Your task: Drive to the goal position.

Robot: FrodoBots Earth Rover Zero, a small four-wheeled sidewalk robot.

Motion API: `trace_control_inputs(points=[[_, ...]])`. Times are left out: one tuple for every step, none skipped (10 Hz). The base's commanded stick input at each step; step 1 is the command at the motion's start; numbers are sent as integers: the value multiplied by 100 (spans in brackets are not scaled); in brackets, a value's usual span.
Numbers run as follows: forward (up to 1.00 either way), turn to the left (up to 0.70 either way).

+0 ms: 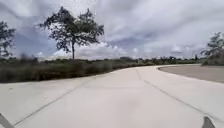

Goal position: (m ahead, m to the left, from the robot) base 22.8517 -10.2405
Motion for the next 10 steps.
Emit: trace_control_inputs(points=[[85, -34], [85, -34], [85, -24], [85, -1], [85, 0], [85, 0], [85, 0], [85, 0], [85, 0], [85, 0]])
